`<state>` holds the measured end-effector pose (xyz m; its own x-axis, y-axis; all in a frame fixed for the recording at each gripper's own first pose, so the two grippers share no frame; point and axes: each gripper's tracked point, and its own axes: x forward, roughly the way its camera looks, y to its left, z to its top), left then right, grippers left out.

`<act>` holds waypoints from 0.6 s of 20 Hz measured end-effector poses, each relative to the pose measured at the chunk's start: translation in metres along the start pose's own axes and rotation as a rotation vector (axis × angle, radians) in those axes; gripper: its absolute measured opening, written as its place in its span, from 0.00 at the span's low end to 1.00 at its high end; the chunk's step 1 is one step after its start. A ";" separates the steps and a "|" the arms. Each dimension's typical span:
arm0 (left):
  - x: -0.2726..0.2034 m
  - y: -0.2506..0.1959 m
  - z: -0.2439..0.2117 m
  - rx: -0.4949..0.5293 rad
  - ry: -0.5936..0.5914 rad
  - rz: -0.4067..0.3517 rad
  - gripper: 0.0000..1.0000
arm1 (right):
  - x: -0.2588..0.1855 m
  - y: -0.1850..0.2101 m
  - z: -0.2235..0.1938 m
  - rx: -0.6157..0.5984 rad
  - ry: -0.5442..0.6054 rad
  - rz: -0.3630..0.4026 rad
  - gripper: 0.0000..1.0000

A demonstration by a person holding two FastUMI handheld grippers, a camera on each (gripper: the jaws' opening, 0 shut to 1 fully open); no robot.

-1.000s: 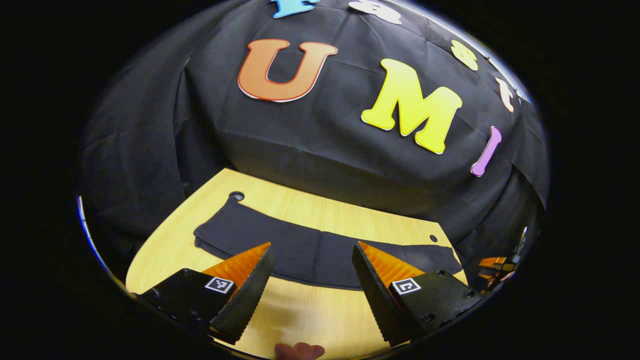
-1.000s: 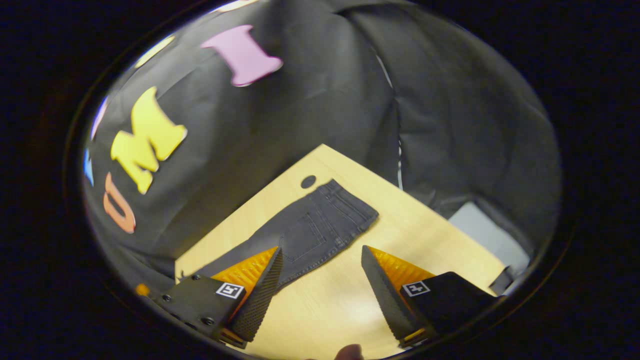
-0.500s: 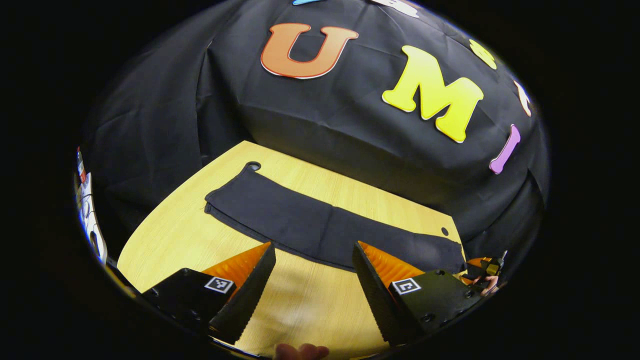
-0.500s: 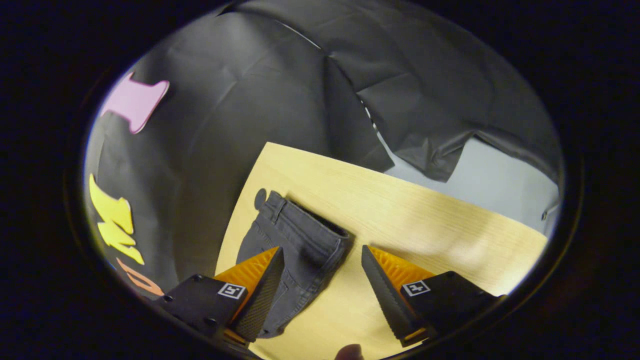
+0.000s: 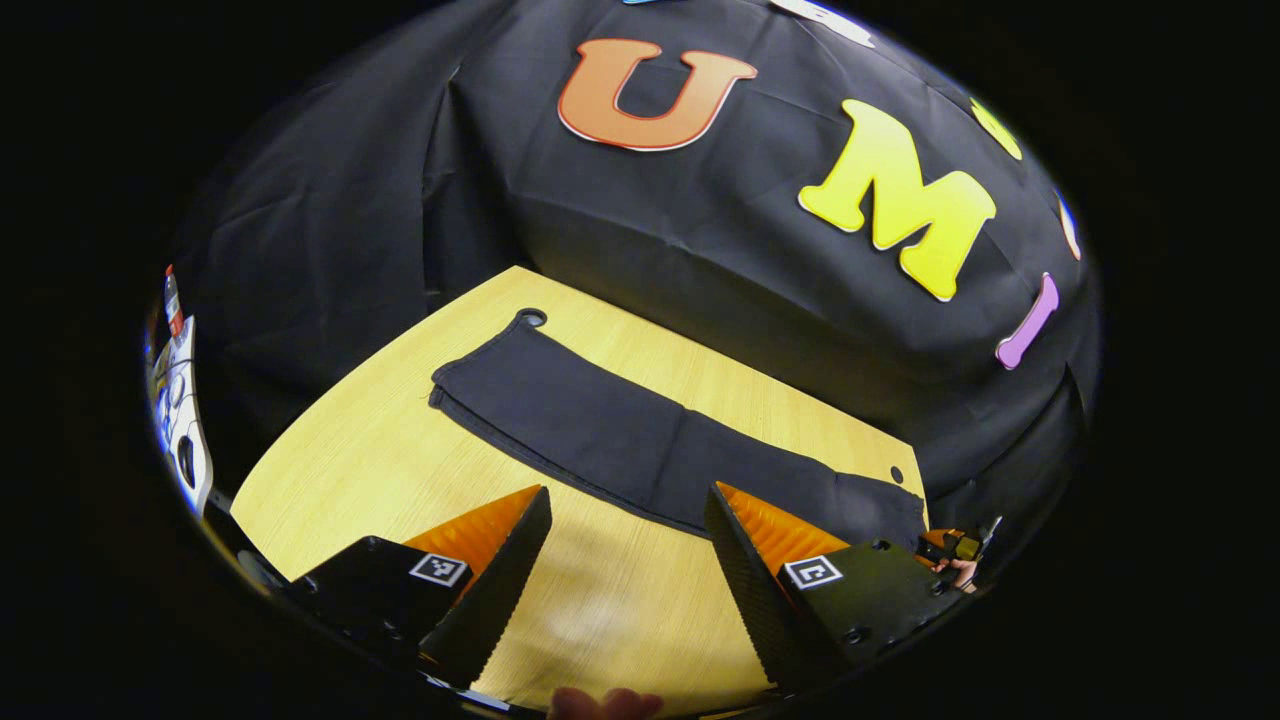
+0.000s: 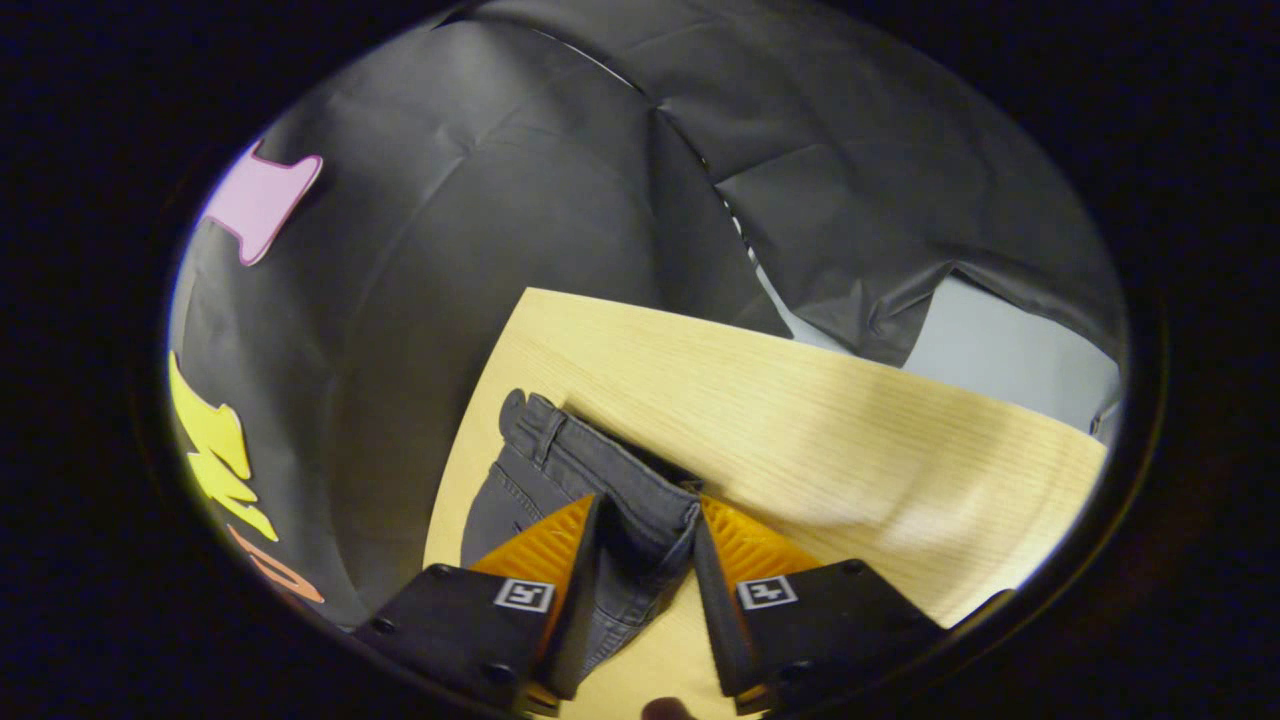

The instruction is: Grasp the waist and the cuffs of the jeans and fold them to make the two legs overlap; first hold the waist and fold one-third of the jeans toward the cuffs, then hold the cuffs and fold the remaining one-third in the same direction to finish folding.

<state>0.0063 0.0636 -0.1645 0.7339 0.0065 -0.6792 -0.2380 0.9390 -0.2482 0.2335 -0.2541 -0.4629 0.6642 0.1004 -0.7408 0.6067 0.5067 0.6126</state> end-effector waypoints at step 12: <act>-0.014 0.084 0.001 -0.107 -0.045 0.034 0.99 | -0.098 0.238 -0.103 -0.727 -0.148 0.275 0.08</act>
<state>-0.0227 0.1426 -0.1749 0.7516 0.0551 -0.6573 -0.3276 0.8961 -0.2994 0.2676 -0.0549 -0.2729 0.8312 0.2141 -0.5130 0.0088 0.9177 0.3972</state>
